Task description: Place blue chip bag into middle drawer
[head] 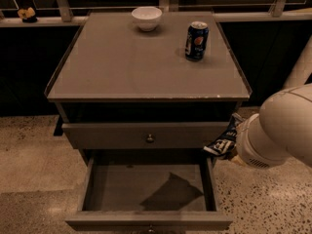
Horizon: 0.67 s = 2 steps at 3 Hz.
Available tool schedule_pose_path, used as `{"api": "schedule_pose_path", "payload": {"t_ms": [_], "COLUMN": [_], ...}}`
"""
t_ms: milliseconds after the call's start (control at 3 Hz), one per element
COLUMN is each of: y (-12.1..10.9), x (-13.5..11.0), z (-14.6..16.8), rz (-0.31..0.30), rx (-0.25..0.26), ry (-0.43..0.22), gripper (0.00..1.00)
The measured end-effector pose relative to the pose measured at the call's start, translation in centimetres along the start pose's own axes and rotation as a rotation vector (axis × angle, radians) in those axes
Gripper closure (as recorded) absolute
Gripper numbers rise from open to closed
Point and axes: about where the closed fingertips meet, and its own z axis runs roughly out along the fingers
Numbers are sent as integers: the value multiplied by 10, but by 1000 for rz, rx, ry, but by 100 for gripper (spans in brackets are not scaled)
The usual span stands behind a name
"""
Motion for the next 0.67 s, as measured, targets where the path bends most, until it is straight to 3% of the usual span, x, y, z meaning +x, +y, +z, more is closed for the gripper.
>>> {"api": "schedule_pose_path", "payload": {"t_ms": [333,667], "y": [0,22], "x": [0,0], "z": [0,9], "rz": [0,-3], "rx": [0,-13], "ry": [0,-20], "gripper": [100,100]}}
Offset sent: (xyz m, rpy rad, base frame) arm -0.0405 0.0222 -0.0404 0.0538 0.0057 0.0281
